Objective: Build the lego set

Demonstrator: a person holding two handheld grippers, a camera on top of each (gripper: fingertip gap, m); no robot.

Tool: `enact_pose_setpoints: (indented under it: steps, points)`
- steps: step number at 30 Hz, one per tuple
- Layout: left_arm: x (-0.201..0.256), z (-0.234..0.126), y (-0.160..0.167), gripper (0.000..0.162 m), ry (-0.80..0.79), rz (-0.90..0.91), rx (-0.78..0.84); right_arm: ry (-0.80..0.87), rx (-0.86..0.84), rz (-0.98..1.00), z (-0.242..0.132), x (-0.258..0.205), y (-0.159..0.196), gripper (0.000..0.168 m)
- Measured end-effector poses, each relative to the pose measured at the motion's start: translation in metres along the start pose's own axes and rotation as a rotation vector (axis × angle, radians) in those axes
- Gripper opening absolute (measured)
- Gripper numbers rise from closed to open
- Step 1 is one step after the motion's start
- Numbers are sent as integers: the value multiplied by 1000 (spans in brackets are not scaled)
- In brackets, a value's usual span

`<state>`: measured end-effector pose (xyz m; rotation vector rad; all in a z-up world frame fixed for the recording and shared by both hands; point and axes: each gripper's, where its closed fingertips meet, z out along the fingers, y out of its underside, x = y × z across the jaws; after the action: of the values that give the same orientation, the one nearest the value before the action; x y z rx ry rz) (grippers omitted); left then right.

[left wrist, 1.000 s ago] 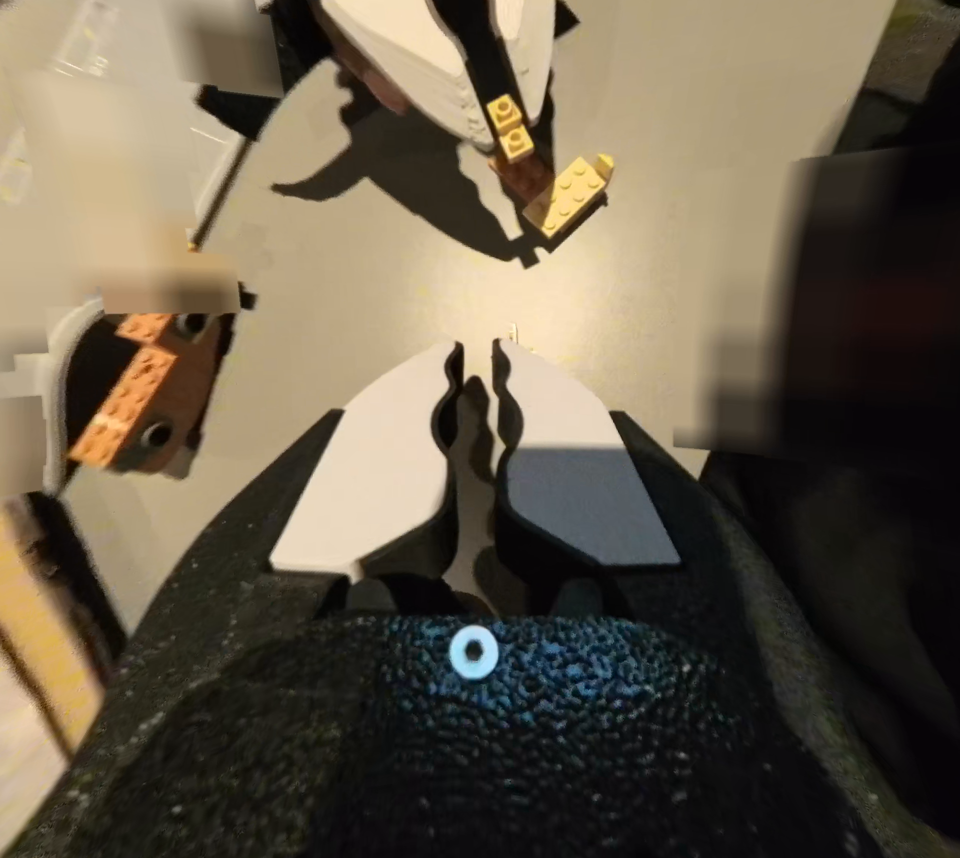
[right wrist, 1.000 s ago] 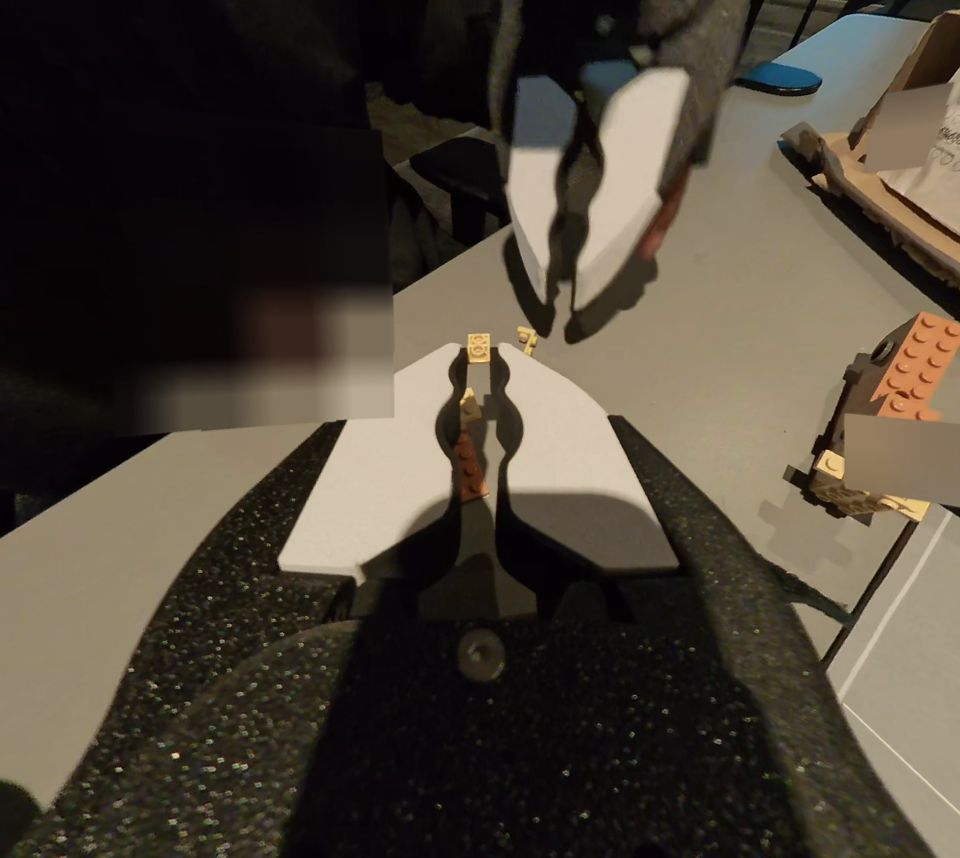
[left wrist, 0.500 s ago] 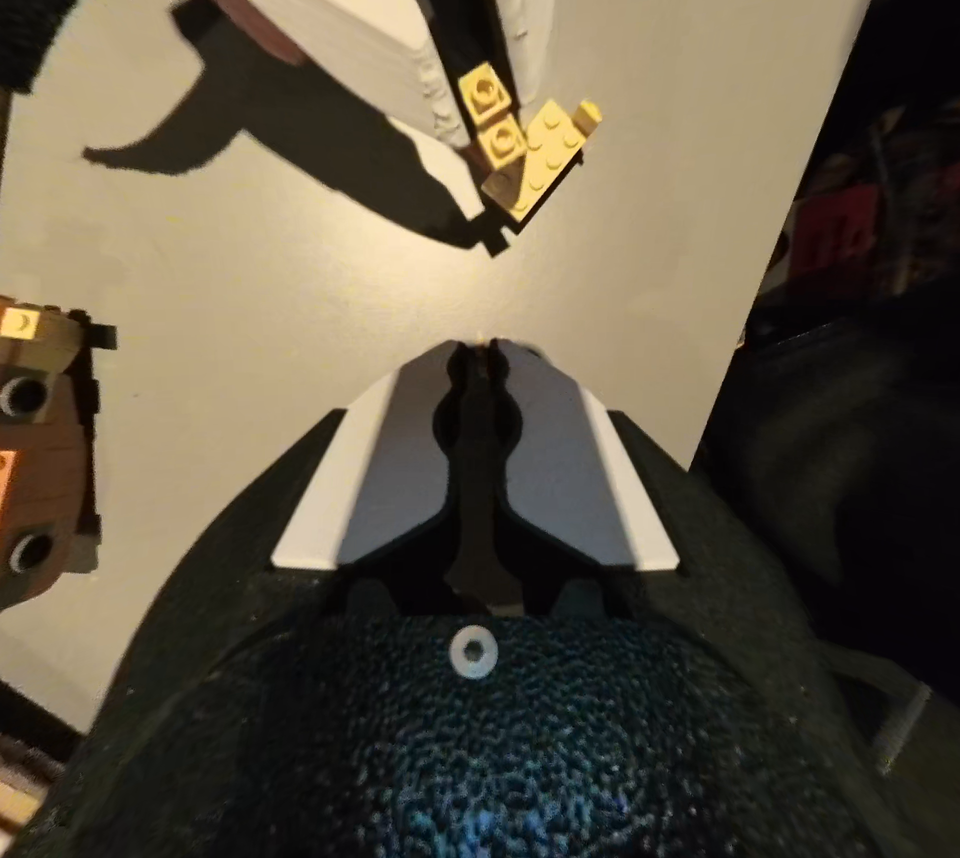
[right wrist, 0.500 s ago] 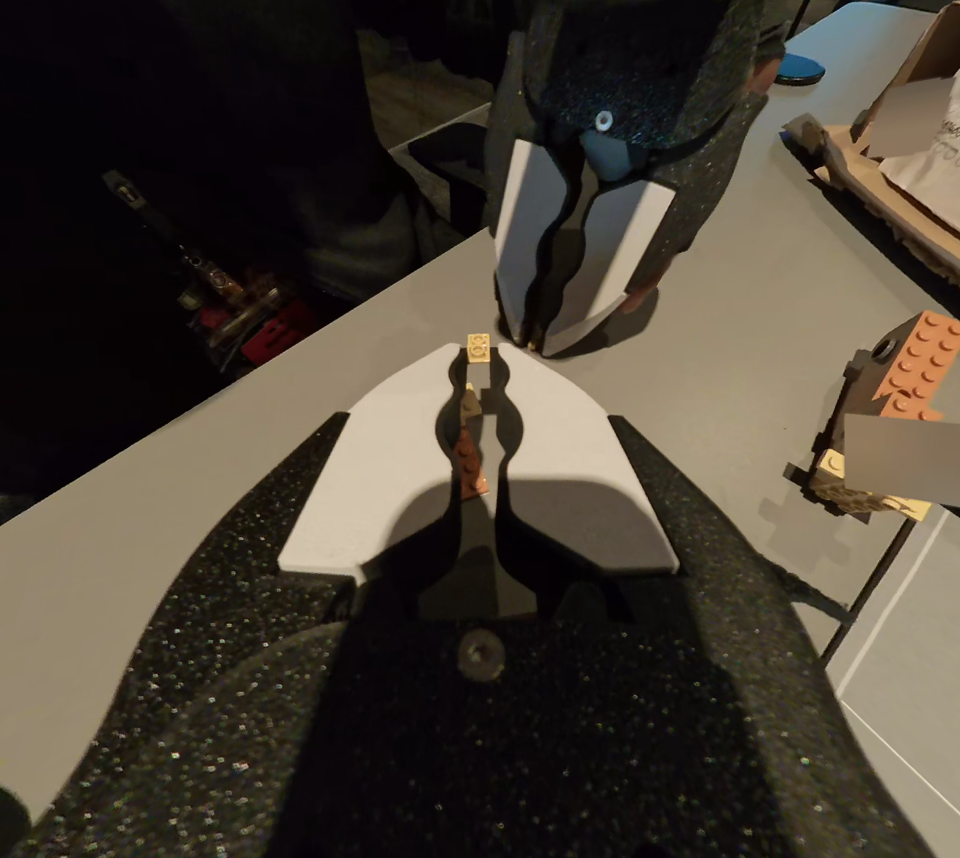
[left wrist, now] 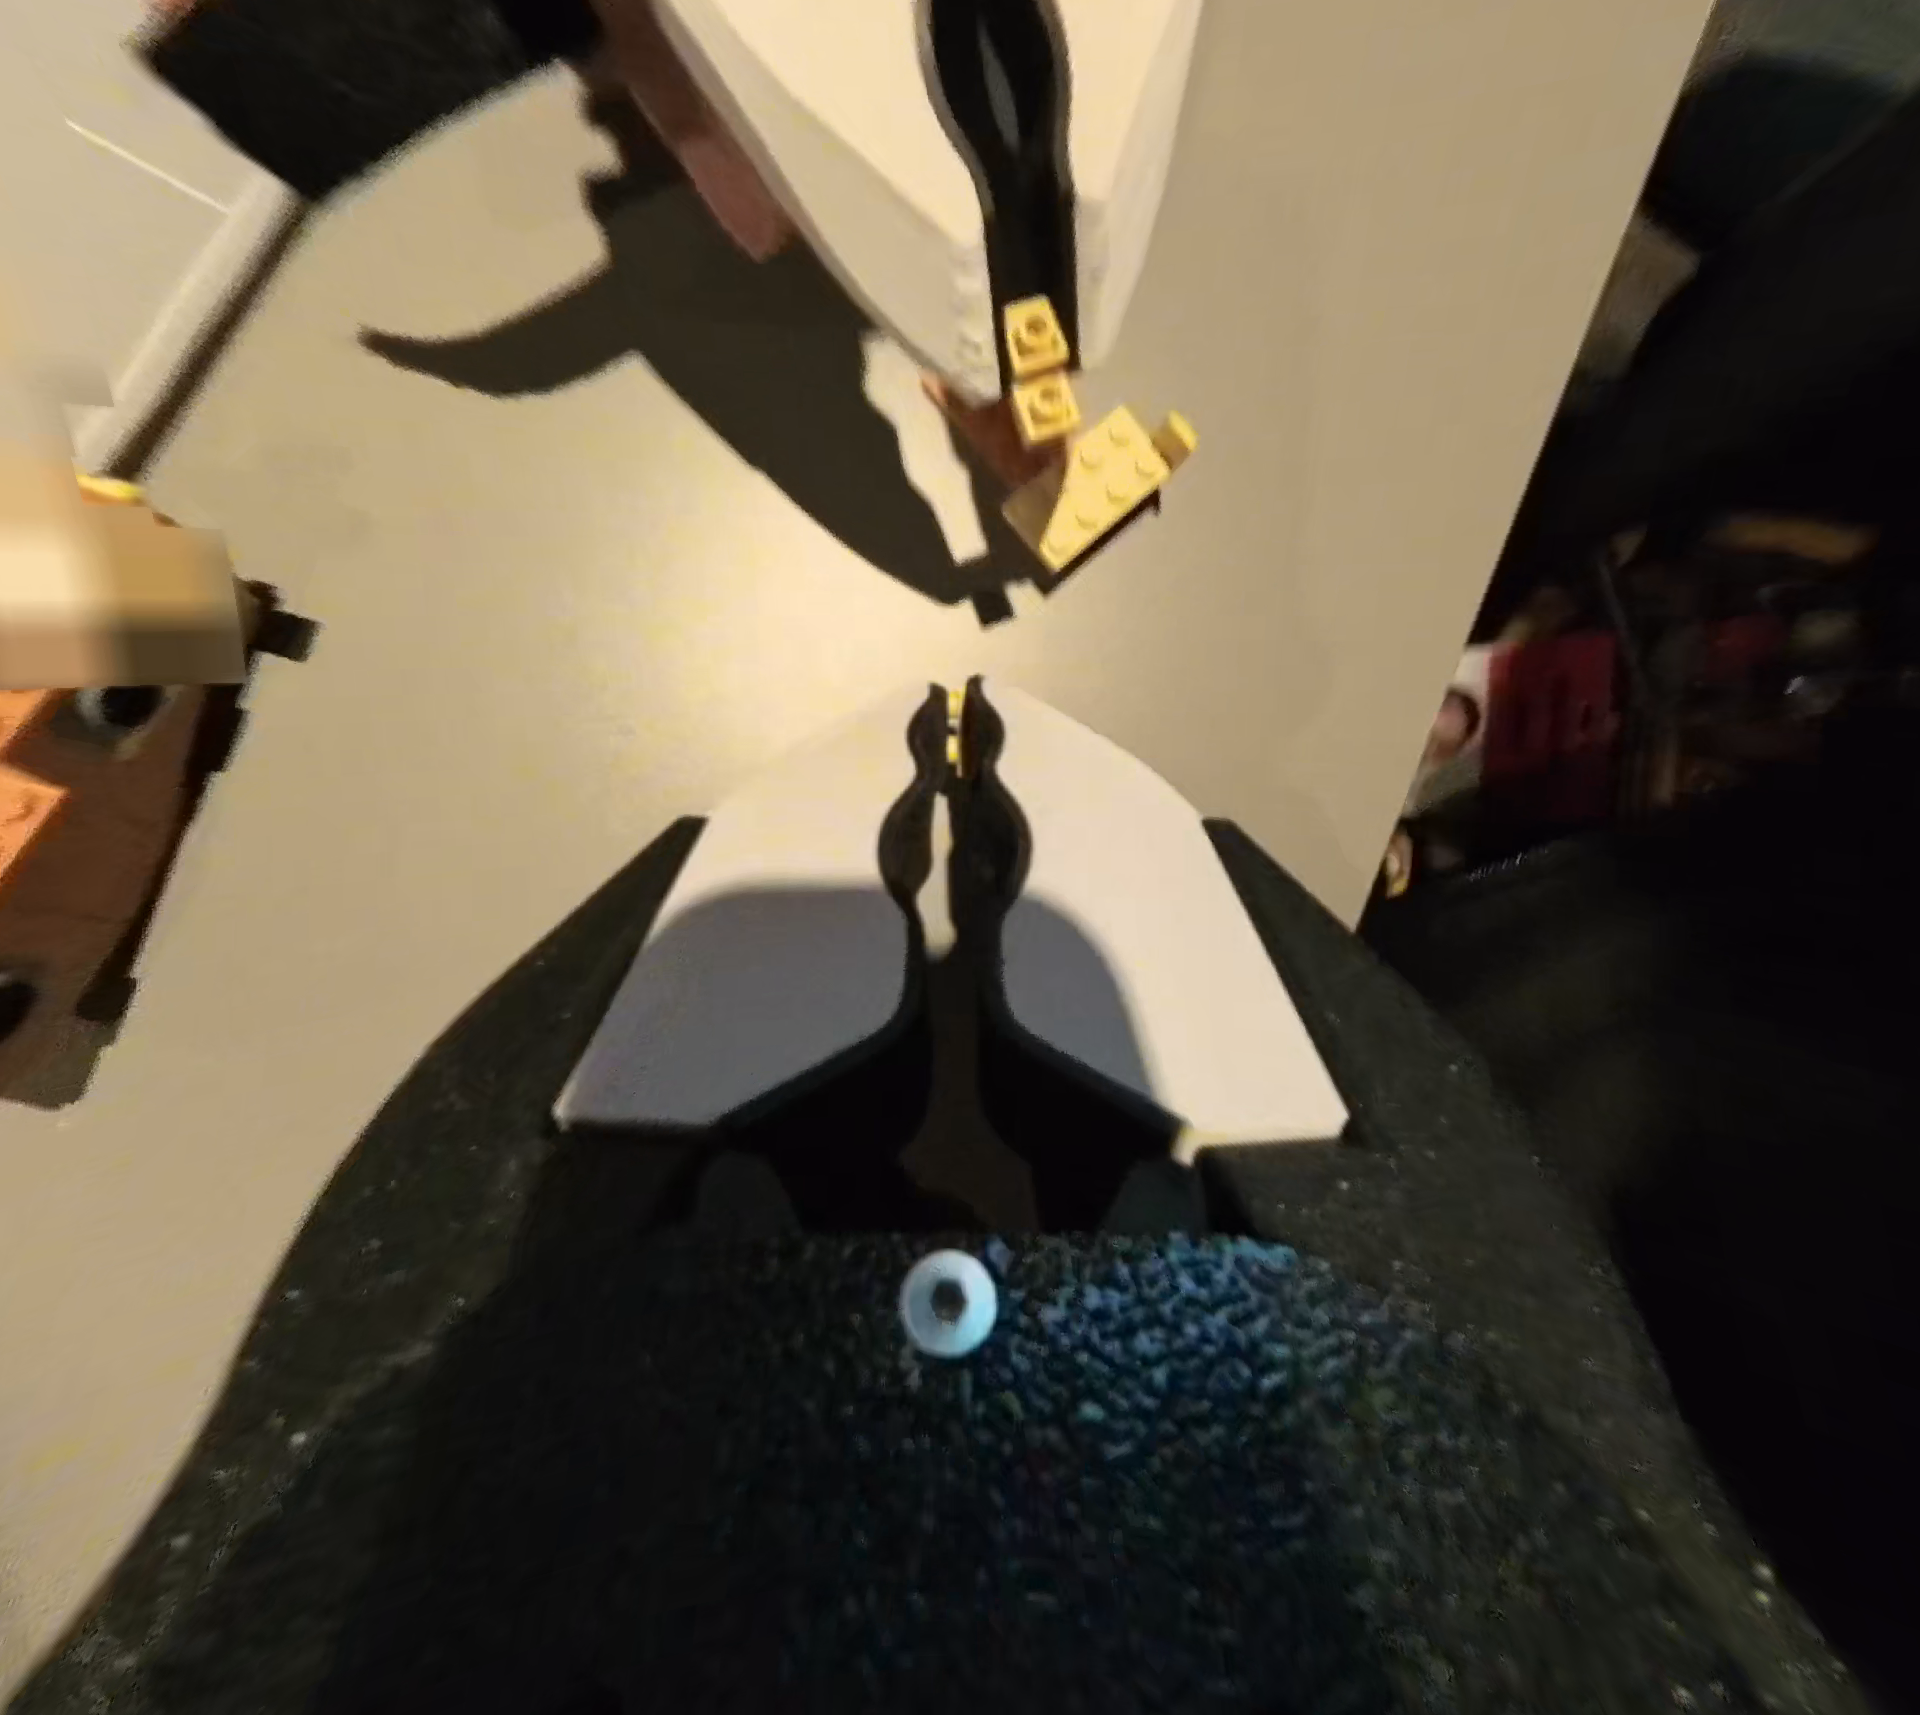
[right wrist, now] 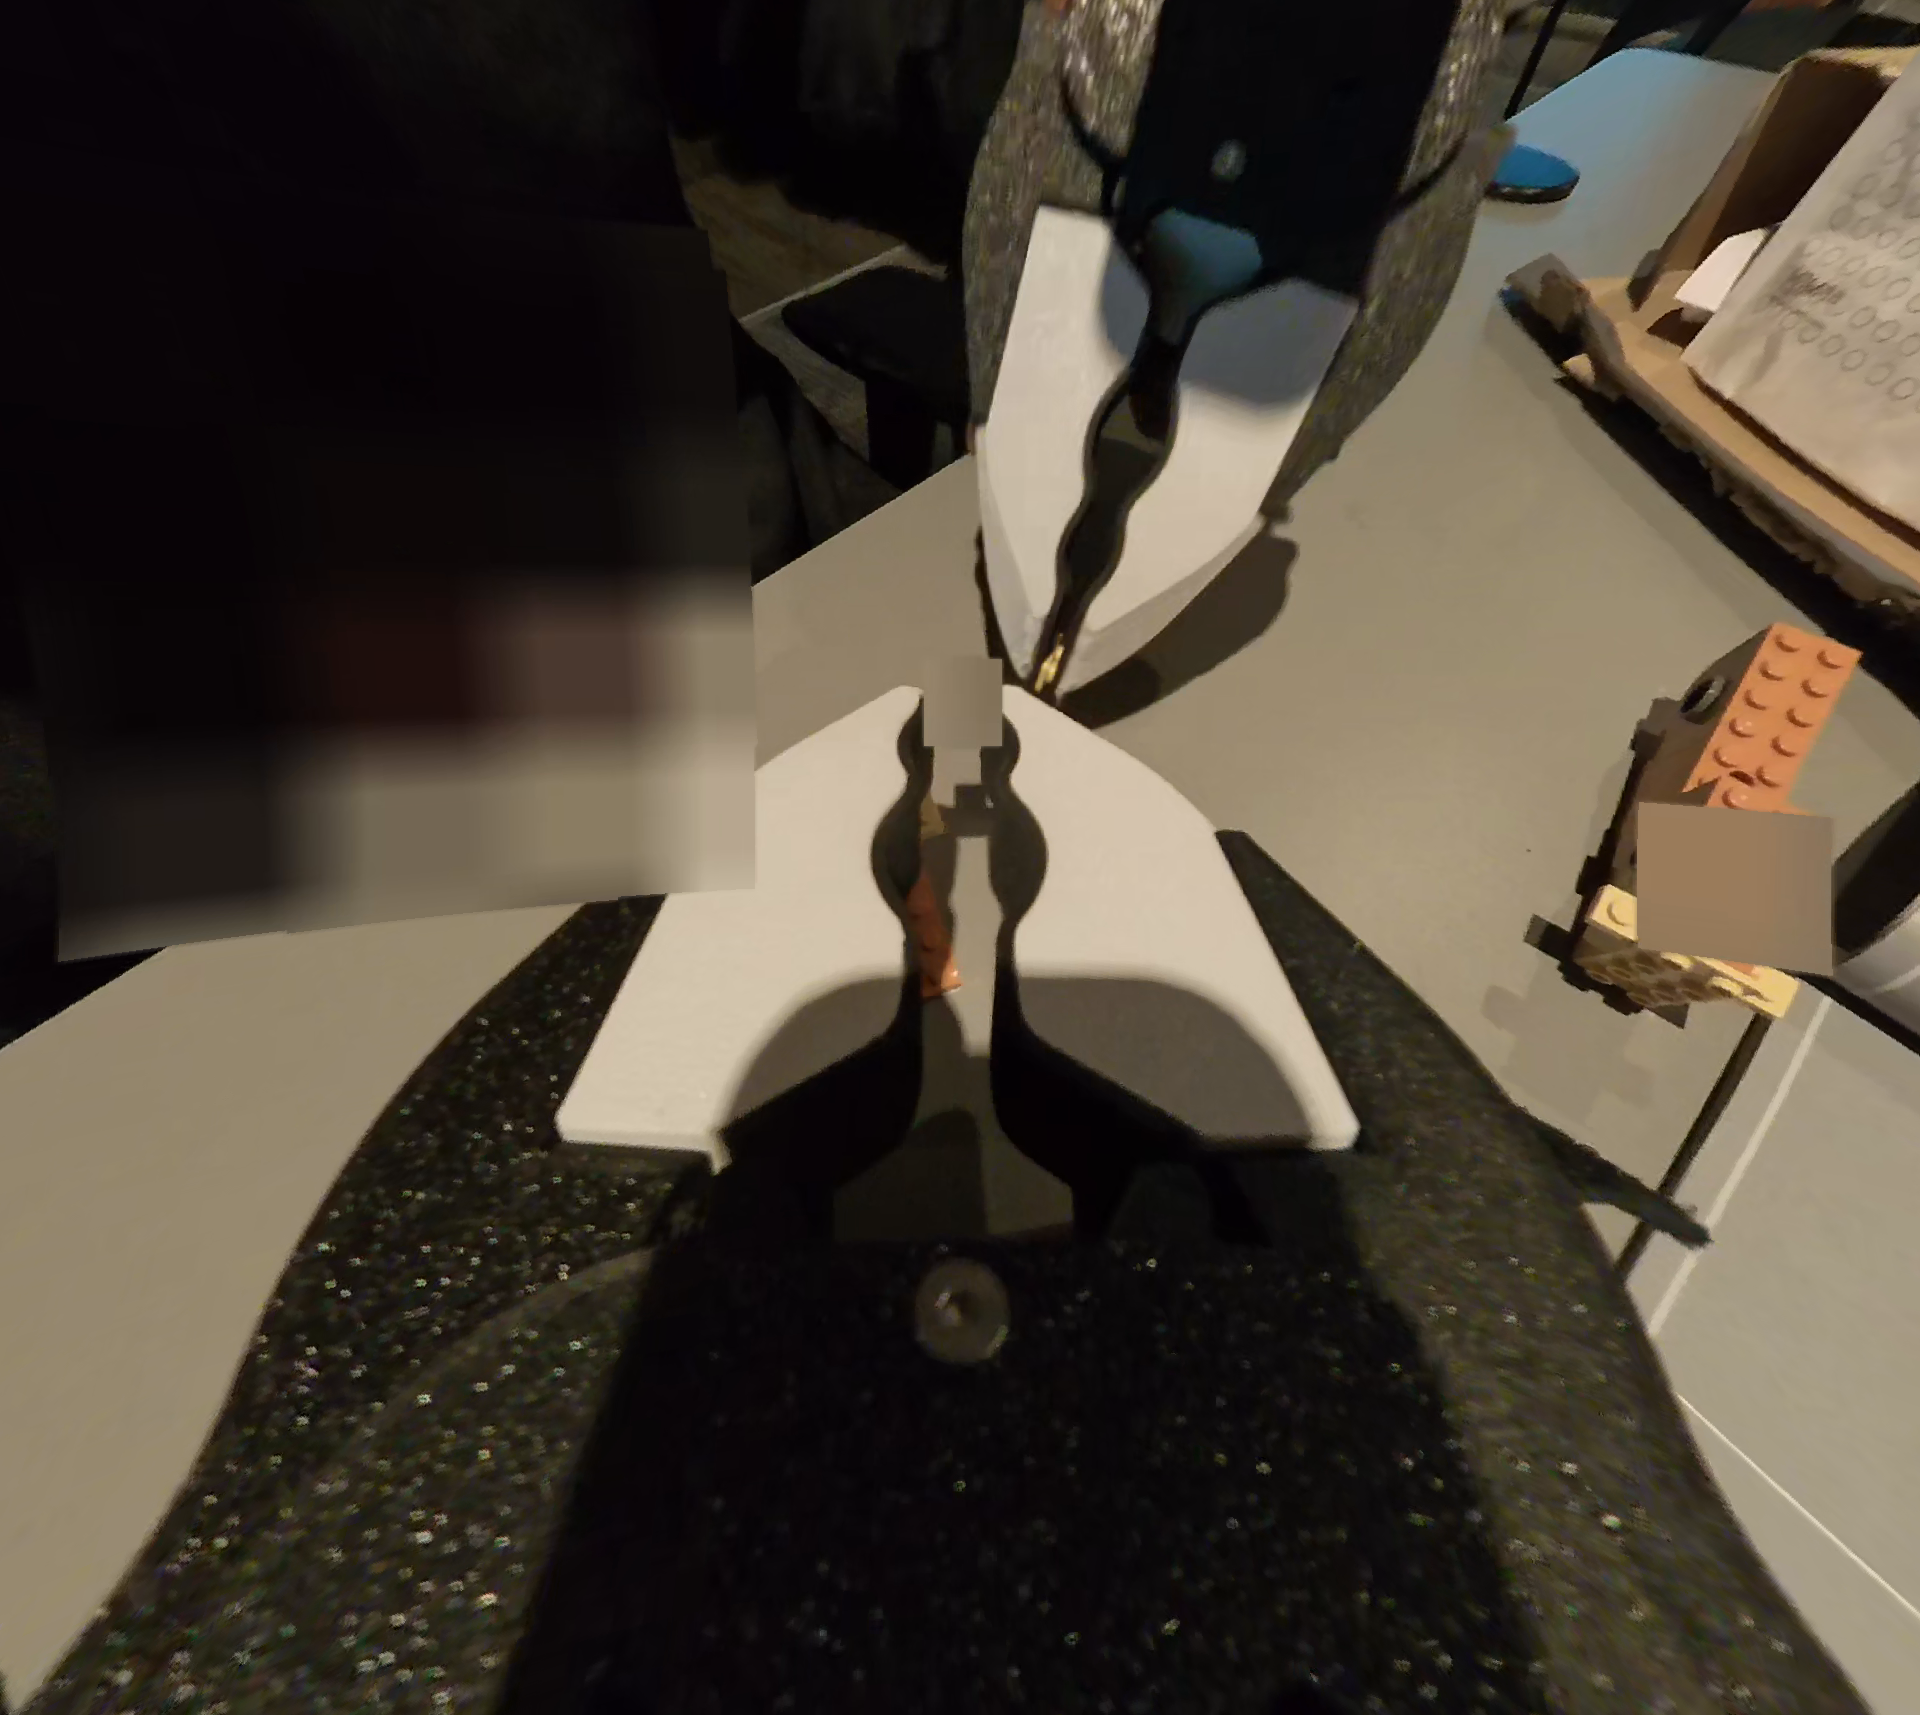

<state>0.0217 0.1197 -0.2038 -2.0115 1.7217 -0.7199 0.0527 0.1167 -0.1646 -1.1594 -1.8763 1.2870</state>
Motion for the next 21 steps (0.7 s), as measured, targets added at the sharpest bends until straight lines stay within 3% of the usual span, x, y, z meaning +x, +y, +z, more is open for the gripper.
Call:
enact_pose_setpoints:
  steps: [9, 14, 21]
  points:
    - [-22, -46, -62, 3, -161, -160, 609, 137, 47, -38, -5, 12, -6, 8]
    - [-32, -61, -76, 3, -271, -182, 811, 227, 132, -46, -9, 20, -17, 8]
    - [-30, -72, -82, 3, -309, -157, 992, 256, 232, -51, -9, 19, -32, 8]
